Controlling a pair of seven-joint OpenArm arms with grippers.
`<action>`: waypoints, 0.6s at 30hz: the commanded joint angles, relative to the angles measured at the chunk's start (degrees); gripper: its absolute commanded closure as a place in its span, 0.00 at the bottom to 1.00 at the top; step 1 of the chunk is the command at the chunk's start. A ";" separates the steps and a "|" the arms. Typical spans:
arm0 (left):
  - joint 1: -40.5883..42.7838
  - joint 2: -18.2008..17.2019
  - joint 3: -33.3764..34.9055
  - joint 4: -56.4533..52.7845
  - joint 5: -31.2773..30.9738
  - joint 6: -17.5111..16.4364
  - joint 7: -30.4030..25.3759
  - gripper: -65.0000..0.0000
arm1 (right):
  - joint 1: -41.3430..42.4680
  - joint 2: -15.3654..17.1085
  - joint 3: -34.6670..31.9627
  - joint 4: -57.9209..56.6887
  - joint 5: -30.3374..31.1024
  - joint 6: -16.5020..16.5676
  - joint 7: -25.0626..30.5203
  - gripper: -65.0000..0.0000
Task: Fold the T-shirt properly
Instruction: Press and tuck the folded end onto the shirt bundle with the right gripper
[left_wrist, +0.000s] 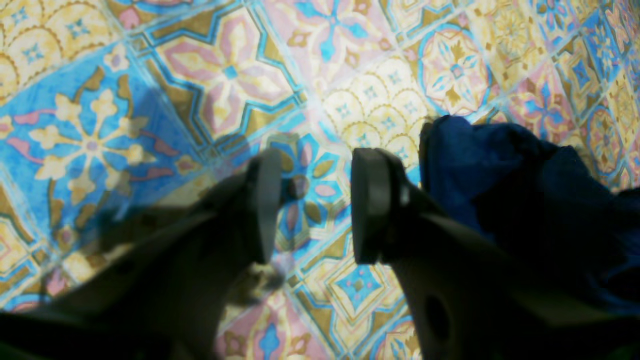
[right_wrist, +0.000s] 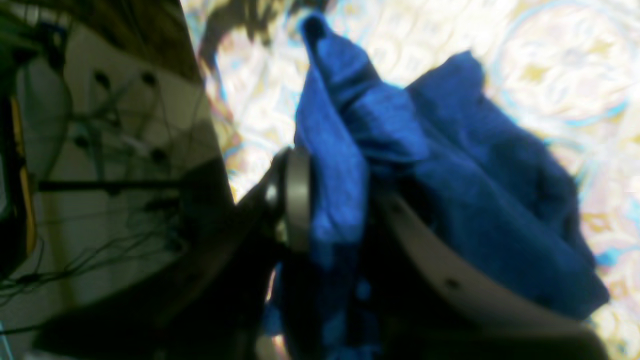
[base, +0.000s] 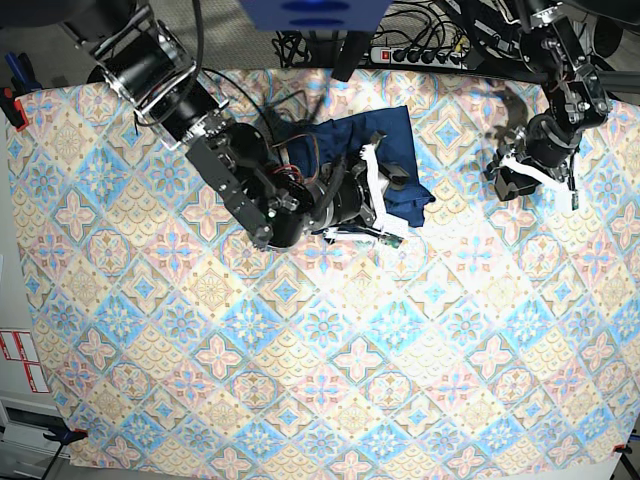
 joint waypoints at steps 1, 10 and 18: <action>-0.18 -0.54 -0.19 1.04 -0.88 -0.36 -0.80 0.66 | 2.06 -0.31 -0.45 -0.29 0.95 0.30 1.91 0.96; 0.96 -0.54 -0.19 1.13 -1.23 -0.36 -1.15 0.66 | 5.40 -0.31 -3.97 -8.73 -0.02 0.30 9.03 0.96; 0.96 -0.54 -0.19 1.13 -1.23 -0.36 -1.15 0.66 | 5.05 -1.89 -3.53 -8.37 -6.61 0.30 9.30 0.77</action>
